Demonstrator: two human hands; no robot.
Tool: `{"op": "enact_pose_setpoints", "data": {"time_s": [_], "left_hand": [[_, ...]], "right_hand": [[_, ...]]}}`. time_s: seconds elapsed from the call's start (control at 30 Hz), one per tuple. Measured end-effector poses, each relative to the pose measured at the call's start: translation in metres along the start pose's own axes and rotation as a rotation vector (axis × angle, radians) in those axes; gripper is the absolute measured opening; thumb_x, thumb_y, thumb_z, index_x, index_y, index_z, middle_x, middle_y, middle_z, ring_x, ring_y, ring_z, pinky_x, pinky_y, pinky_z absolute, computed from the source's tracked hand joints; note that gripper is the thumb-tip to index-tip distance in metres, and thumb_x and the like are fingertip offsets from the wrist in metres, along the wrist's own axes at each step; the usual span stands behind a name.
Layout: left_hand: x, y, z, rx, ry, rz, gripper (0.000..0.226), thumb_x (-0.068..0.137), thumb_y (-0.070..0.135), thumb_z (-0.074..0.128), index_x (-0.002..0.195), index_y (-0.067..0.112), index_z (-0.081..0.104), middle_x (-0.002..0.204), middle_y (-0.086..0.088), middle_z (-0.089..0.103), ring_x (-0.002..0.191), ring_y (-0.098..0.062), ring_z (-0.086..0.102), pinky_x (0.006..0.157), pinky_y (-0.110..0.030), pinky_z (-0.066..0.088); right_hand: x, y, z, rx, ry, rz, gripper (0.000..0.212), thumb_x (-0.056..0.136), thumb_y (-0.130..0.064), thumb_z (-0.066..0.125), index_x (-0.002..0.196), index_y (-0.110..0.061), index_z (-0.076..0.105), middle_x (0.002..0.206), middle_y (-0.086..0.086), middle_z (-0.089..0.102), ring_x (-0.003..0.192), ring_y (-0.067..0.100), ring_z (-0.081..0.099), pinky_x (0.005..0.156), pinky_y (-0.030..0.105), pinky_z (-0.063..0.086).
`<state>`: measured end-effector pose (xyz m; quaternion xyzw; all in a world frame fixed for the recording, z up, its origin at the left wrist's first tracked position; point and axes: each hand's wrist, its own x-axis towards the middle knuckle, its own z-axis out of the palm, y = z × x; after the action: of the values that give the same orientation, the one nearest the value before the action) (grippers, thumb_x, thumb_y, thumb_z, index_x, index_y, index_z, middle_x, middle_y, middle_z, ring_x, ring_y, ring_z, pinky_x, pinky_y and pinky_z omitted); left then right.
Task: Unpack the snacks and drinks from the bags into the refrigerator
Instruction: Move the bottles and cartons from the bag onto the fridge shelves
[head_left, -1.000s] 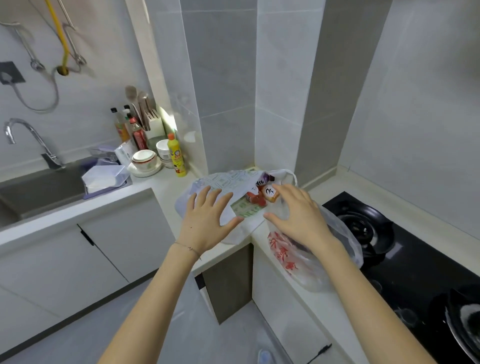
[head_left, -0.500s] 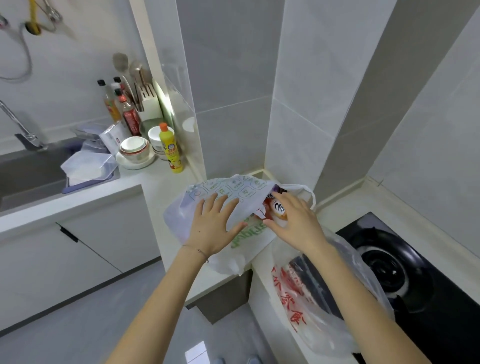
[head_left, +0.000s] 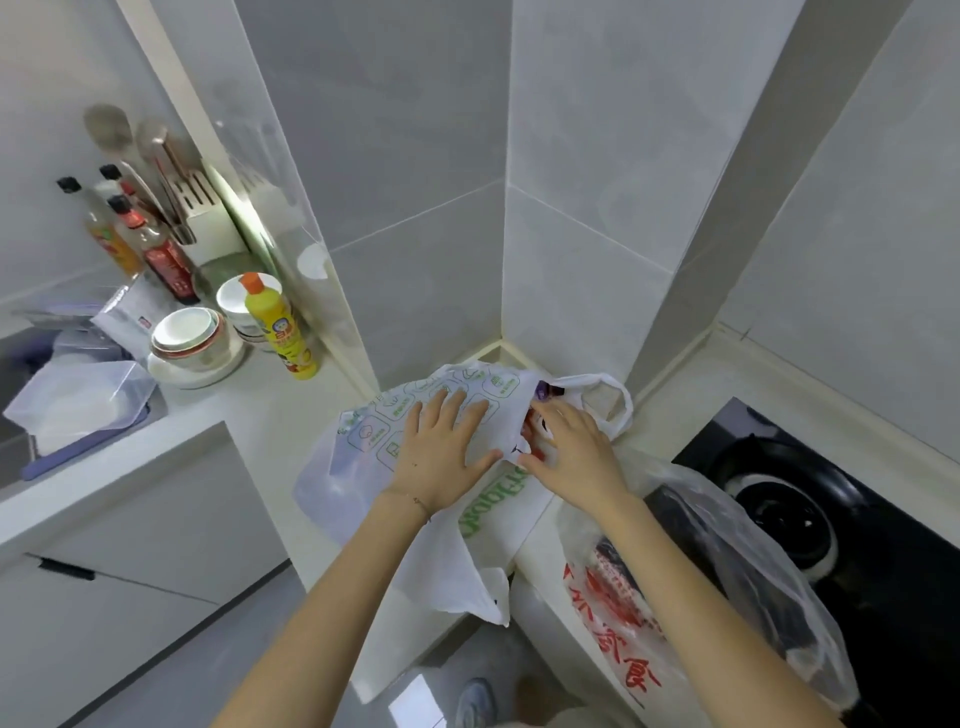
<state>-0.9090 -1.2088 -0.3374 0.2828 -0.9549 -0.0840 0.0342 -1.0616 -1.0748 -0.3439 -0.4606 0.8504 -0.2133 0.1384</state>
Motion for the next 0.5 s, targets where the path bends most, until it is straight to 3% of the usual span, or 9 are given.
{"op": "enact_pose_setpoints", "data": {"time_s": [0.33,0.4,0.5], "left_hand": [[0.023,0.005,0.034,-0.004,-0.082,-0.017,0.094,0.078,0.079,0.004,0.150,0.026,0.031,0.157,-0.010,0.027,0.147,-0.034,0.015,0.117,-0.053,0.003],[0.027,0.004,0.040,0.027,-0.104,-0.031,0.082,0.083,0.071,0.020,0.148,0.024,0.036,0.154,-0.013,0.032,0.144,-0.037,0.023,0.116,-0.055,0.010],[0.032,0.003,0.044,0.047,-0.052,-0.012,0.070,0.071,0.047,0.076,0.132,0.019,0.056,0.133,-0.017,0.056,0.125,-0.043,0.050,0.100,-0.064,0.035]], "right_hand": [[0.019,0.016,0.018,0.046,-0.015,0.054,0.078,0.083,-0.053,0.058,0.150,-0.029,0.028,0.153,-0.002,0.032,0.142,0.019,0.026,0.114,0.042,0.029],[0.022,0.019,0.021,0.086,-0.016,0.065,0.079,0.078,-0.061,0.050,0.148,-0.028,0.032,0.150,-0.004,0.035,0.141,0.018,0.027,0.112,0.044,0.032],[0.029,0.022,0.025,0.158,-0.007,0.066,0.083,0.071,-0.066,0.044,0.144,-0.026,0.037,0.146,-0.004,0.041,0.139,0.020,0.031,0.112,0.043,0.033]]}}
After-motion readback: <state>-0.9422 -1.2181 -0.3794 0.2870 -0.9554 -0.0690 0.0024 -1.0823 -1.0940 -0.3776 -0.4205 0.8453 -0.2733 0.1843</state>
